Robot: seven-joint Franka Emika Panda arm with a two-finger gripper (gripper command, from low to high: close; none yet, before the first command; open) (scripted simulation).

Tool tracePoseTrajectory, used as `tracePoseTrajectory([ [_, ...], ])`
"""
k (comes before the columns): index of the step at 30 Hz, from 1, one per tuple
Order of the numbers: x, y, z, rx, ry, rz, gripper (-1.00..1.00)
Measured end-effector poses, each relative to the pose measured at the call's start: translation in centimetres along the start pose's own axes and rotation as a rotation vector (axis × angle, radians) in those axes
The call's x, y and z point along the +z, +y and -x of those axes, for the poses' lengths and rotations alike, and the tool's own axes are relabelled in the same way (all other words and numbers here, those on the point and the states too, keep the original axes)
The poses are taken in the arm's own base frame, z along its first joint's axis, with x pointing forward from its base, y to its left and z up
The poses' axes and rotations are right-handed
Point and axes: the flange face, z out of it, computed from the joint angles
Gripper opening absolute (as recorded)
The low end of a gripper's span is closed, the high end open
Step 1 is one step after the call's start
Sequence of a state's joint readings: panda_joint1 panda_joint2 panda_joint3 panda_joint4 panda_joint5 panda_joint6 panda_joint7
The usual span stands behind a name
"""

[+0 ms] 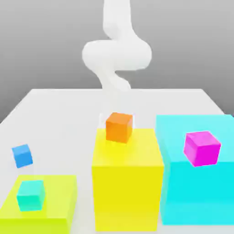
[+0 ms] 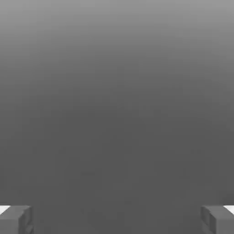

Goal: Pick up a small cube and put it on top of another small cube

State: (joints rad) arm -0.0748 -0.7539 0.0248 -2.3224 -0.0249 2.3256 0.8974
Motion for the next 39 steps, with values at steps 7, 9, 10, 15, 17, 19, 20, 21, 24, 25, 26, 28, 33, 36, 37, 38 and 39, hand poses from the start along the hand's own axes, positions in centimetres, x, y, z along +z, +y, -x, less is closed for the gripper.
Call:
tracePoseTrajectory([
  [7,8.7,5.2,-2.8,0.318,0.07,0.208,0.0],
  [9,10.9,7.2,-3.6,0.409,0.091,0.261,0.0],
  [10,11.9,8.3,-3.9,0.455,0.101,0.286,0.0],
  [15,16.7,14.4,-5.5,0.689,0.154,0.408,0.0],
  [17,18.4,17.1,-6.0,0.784,0.175,0.453,0.0],
  [19,19.8,19.9,-6.3,0.88,0.196,0.496,0.0],
  [20,20.5,21.3,-6.4,0.928,0.206,0.517,0.0],
  [21,21.2,22.8,-6.5,0.976,0.217,0.537,0.0],
  [24,22.8,27.2,-6.5,1.124,0.249,0.595,0.0],
  [25,23.3,28.6,-6.4,1.173,0.259,0.614,0.0],
  [26,23.7,30.1,-6.3,1.222,0.269,0.631,0.0],
  [28,24.5,33.0,-5.9,1.322,0.29,0.665,0.0],
  [33,25.8,40.0,-4.3,1.576,0.341,0.739,0.0],
  [36,26.2,44.0,-3.0,1.737,0.372,0.777,0.0],
  [37,26.1,45.4,-2.5,1.794,0.384,0.789,0.0],
  [38,26.2,46.7,-2.0,1.849,0.395,0.799,0.0],
  [39,26.2,47.9,-1.4,1.903,0.405,0.809,0.0],
])
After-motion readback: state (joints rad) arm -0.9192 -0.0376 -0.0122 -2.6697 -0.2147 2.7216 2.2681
